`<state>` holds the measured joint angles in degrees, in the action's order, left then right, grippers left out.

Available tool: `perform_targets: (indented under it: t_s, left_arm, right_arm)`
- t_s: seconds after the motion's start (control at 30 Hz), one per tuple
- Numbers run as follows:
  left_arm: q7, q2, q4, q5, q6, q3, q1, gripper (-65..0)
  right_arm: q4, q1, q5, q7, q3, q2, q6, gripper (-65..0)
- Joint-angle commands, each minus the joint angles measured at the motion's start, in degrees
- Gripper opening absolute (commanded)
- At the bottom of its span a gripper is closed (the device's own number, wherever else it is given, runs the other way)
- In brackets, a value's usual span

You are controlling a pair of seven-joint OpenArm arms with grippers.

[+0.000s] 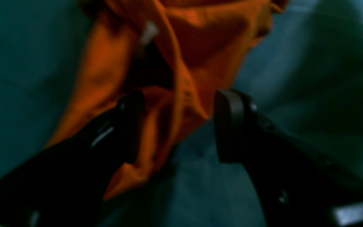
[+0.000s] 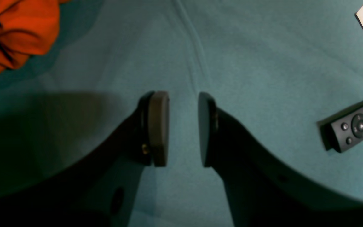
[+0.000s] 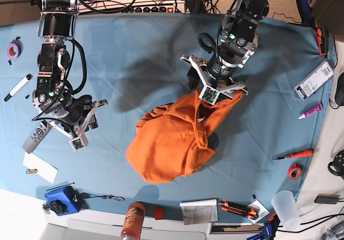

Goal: Layout the t-shirt on the table in an organized manner, then fold the t-shirt properly
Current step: 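Grasp the shirt edge with the left gripper and release with the right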

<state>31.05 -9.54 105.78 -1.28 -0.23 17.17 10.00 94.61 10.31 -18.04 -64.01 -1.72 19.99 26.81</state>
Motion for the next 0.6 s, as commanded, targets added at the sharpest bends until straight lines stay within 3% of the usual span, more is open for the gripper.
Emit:
perform_targets:
  t_s: [0.0,0.27,0.47,0.57]
  left_arm:
    - [-1.5,0.2,0.9,0.0,0.3,0.0,-0.5,-30.9]
    - [-1.5,0.2,0.9,-0.1,0.2,0.0,-0.5,-53.8]
    - [-1.6,0.2,-0.9,0.0,0.2,0.0,-0.5,-54.4]
    - [-2.1,0.2,-3.3,0.2,0.2,0.0,-1.3,-50.3]
  right_arm:
    - [1.0,1.2,-0.3,1.5,-0.3,0.8,-0.1,-48.6]
    - [1.0,1.1,-0.3,1.4,-0.3,0.8,-0.1,-48.6]
    - [1.0,1.1,-0.3,1.4,-0.3,0.8,-0.1,-48.6]
    - [1.0,1.1,-0.3,1.4,-0.3,0.8,-0.1,-48.6]
